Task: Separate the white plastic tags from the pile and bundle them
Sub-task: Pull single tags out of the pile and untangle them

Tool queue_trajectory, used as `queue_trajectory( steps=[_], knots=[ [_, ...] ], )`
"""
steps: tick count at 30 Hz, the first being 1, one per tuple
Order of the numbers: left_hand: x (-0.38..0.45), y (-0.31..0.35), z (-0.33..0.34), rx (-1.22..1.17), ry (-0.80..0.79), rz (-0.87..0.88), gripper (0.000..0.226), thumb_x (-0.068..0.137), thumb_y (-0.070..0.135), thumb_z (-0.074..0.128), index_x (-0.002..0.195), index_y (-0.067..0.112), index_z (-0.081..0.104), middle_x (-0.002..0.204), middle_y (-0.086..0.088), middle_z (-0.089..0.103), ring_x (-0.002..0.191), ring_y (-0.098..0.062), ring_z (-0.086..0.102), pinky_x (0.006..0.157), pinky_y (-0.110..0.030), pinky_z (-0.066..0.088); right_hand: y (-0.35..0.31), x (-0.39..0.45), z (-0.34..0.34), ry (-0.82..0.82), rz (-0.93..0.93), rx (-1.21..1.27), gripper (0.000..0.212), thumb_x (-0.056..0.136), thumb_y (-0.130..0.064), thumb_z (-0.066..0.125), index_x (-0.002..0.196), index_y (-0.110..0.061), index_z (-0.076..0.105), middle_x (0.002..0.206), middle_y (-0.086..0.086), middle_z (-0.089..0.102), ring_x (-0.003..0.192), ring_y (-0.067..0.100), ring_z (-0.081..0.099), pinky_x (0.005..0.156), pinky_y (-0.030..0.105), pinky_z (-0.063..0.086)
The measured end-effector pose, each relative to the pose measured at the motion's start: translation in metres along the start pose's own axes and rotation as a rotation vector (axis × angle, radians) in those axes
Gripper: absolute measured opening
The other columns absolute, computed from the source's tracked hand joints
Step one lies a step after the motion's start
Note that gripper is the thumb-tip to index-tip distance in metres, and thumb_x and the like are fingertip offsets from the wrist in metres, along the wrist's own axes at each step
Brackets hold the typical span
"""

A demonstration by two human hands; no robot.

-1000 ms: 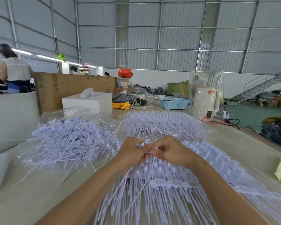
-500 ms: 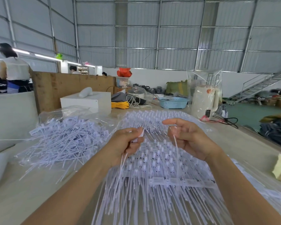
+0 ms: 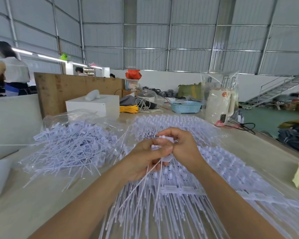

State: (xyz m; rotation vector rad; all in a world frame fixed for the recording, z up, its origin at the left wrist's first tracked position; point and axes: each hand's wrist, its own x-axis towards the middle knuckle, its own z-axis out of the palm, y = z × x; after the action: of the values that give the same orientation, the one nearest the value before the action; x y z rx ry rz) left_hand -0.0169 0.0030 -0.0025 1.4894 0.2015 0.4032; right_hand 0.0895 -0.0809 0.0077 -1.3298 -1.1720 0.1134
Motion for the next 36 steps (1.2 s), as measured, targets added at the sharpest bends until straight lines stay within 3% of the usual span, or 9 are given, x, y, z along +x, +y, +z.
queue_trajectory(
  steps=[5,9,12,16,20,25,30,33,36],
  knots=[
    [0.000,0.001,-0.003,-0.020,0.006,0.016,0.054,0.072,0.012,0.070,0.120,-0.001,0.049,0.066,-0.004,0.059,0.055,-0.014,0.057,0.050,-0.024,0.046,-0.002,-0.002,0.003,0.011,0.035,-0.064,0.017,0.076,-0.006,0.075,0.073,-0.021,0.069,0.094,0.012,0.061,0.072,-0.003,0.057,0.066,0.008,0.044],
    [-0.004,0.006,0.002,-0.106,-0.072,0.021,0.023,0.091,0.001,0.053,0.114,0.001,0.052,0.060,0.000,0.052,0.045,-0.009,0.047,0.043,-0.019,0.039,-0.004,-0.004,0.001,-0.101,0.061,0.083,0.007,0.076,-0.016,0.073,0.079,-0.022,0.072,0.092,0.009,0.064,0.079,0.007,0.062,0.074,0.020,0.049],
    [-0.010,0.025,-0.002,-0.236,-0.105,0.062,0.021,0.090,-0.008,0.038,0.100,0.003,0.054,0.062,-0.004,0.048,0.038,-0.005,0.034,0.037,-0.013,0.024,-0.001,-0.003,-0.002,-0.140,0.200,0.330,0.035,0.075,-0.043,0.058,0.102,-0.023,0.069,0.093,0.008,0.065,0.083,0.021,0.061,0.076,0.037,0.051],
    [-0.016,0.073,-0.053,-0.501,-0.058,0.072,0.017,0.077,0.010,0.043,0.090,0.014,0.053,0.063,-0.003,0.047,0.032,-0.002,0.026,0.029,-0.011,0.016,0.007,0.002,-0.008,-0.030,0.253,0.197,0.039,0.072,-0.053,0.056,0.099,-0.029,0.069,0.086,-0.006,0.067,0.070,0.009,0.064,0.060,0.020,0.051],
    [-0.023,0.103,-0.115,-0.413,0.222,0.133,0.010,0.076,0.009,0.041,0.085,0.012,0.044,0.058,-0.002,0.045,0.030,-0.003,0.029,0.029,-0.011,0.014,0.019,0.000,-0.009,-0.006,0.273,0.144,0.033,0.073,-0.047,0.061,0.097,-0.026,0.069,0.077,-0.010,0.069,0.064,0.009,0.064,0.058,0.020,0.050],
    [-0.010,0.098,-0.150,-1.030,0.371,0.464,0.010,0.081,0.000,0.037,0.078,0.009,0.041,0.047,-0.005,0.041,0.032,-0.008,0.031,0.033,-0.012,0.020,0.026,0.002,-0.005,-0.022,0.280,0.096,0.011,0.087,-0.016,0.063,0.095,-0.019,0.070,0.067,-0.005,0.067,0.056,0.009,0.061,0.055,0.023,0.048],
    [0.002,0.073,-0.111,-0.850,0.191,0.281,0.007,0.087,0.009,0.036,0.081,0.009,0.038,0.056,-0.004,0.042,0.032,-0.005,0.032,0.032,-0.014,0.020,0.029,-0.010,0.006,-0.420,0.314,-0.132,0.020,0.081,-0.025,0.071,0.100,-0.024,0.068,0.089,-0.002,0.065,0.061,0.009,0.059,0.061,0.018,0.046],
    [-0.002,0.095,-0.091,-0.827,0.206,0.409,0.011,0.092,0.007,0.032,0.083,0.009,0.038,0.059,-0.004,0.045,0.032,-0.004,0.032,0.030,-0.011,0.021,0.029,-0.014,0.007,-0.612,0.288,-0.213,0.041,0.064,-0.043,0.079,0.103,-0.033,0.067,0.096,-0.004,0.060,0.061,0.003,0.045,0.062,0.015,0.038],
    [-0.018,0.143,-0.099,-0.807,0.172,0.630,0.006,0.089,0.009,0.037,0.087,0.011,0.043,0.059,-0.001,0.050,0.035,-0.004,0.032,0.030,-0.012,0.024,0.031,-0.014,0.005,-0.615,0.292,-0.212,0.051,0.051,-0.055,0.080,0.097,-0.036,0.069,0.092,-0.009,0.059,0.062,-0.002,0.045,0.063,0.013,0.037]
  ],
)
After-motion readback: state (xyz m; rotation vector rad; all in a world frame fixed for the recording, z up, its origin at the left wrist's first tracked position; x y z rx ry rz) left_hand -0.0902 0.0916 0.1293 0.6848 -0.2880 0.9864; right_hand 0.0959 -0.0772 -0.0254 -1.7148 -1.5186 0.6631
